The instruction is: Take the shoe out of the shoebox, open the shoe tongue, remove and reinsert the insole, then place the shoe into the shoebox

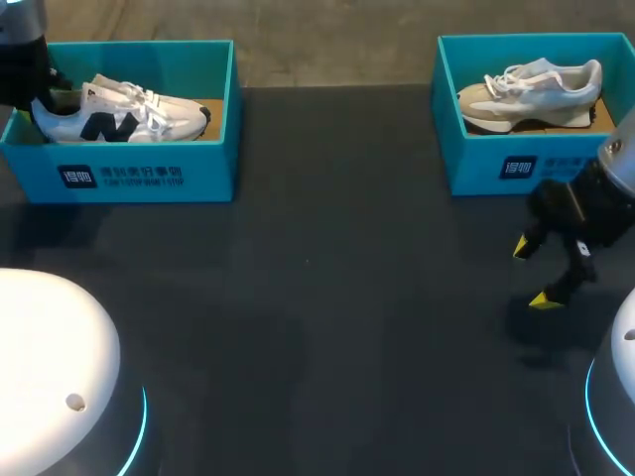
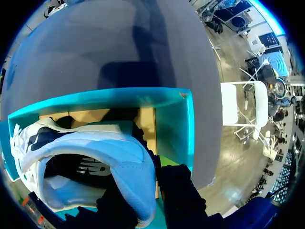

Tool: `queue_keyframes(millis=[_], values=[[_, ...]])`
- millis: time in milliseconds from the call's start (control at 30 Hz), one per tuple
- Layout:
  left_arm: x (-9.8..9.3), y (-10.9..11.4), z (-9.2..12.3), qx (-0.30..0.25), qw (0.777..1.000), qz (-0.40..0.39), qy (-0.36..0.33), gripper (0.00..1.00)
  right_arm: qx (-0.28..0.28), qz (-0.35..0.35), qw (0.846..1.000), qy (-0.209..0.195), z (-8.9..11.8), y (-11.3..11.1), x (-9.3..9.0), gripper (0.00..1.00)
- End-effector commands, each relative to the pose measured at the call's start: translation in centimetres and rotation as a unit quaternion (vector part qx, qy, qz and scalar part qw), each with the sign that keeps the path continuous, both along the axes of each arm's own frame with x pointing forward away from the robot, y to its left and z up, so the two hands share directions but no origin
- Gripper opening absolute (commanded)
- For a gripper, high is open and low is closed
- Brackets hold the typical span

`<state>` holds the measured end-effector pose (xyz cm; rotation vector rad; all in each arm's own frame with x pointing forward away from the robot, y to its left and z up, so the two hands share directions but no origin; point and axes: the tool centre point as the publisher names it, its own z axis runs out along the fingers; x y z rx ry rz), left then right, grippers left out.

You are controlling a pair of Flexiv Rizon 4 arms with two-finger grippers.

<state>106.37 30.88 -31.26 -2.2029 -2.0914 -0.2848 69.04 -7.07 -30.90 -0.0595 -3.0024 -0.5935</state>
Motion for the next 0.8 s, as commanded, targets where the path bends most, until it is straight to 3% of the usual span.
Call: queue_keyframes(millis=[33, 367, 800], values=[[-0.3, -0.3, -0.7, 0.005, 1.0, 0.002, 0.004, 0.0, -0.001, 0.0, 1.0, -0.001, 0.0, 0.0, -0.1, 1.0], [-0.7, 0.3, -1.9, 0.004, 0.999, 0.025, 0.021, 0.0, -0.001, 0.0, 1.0, -0.001, 0.0, 0.0, -0.1, 1.0], [-1.0, -0.7, -4.1, 0.006, 0.999, 0.026, 0.033, 0.0, -0.001, 0.0, 1.0, -0.001, 0.0, 0.0, -0.1, 1.0]])
